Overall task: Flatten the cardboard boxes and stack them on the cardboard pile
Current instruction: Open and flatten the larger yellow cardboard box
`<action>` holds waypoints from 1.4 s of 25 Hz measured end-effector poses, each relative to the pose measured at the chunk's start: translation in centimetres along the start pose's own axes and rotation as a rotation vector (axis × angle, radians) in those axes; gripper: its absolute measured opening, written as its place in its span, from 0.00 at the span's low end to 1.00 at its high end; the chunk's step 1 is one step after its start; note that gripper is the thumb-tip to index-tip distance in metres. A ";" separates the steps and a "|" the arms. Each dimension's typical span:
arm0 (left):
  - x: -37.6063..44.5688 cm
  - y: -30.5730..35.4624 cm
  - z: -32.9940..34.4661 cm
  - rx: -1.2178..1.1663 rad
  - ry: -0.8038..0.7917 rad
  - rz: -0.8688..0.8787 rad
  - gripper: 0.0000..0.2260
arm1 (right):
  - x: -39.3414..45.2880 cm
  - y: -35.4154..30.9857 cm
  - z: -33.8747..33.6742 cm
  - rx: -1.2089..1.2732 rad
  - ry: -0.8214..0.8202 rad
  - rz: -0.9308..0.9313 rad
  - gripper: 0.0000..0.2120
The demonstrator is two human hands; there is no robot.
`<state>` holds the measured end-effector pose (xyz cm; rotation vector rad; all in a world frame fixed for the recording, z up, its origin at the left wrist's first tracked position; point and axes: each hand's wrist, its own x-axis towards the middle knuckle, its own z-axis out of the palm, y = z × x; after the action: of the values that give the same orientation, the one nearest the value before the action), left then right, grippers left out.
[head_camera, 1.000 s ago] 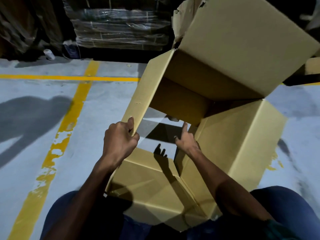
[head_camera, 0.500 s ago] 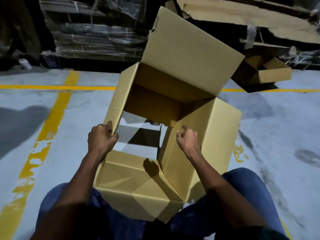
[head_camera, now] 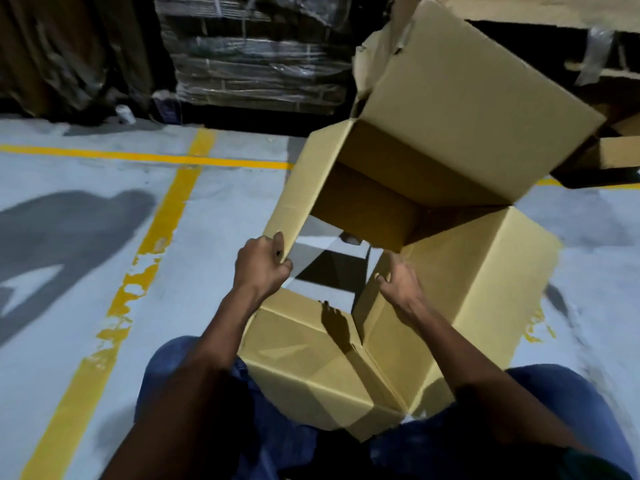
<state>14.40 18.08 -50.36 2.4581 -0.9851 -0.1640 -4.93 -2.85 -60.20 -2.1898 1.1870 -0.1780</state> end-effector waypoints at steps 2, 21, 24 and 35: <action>0.4 0.0 0.2 0.049 -0.013 0.025 0.16 | 3.3 -0.8 2.0 -0.058 -0.010 -0.019 0.37; 2.5 -0.1 1.9 0.065 -0.022 0.224 0.22 | 20.6 -1.9 8.4 -0.233 -0.268 0.180 0.26; 2.9 0.7 2.9 0.134 0.013 0.241 0.23 | 20.2 -1.7 6.5 -0.106 -0.341 0.233 0.16; 3.6 -1.8 1.7 0.085 -0.016 0.034 0.15 | 1.4 0.5 2.9 -0.019 -0.102 0.149 0.32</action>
<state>17.70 16.09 -52.43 2.5185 -1.0604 -0.1336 -3.35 -2.80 -63.04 -2.0906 1.2924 0.0073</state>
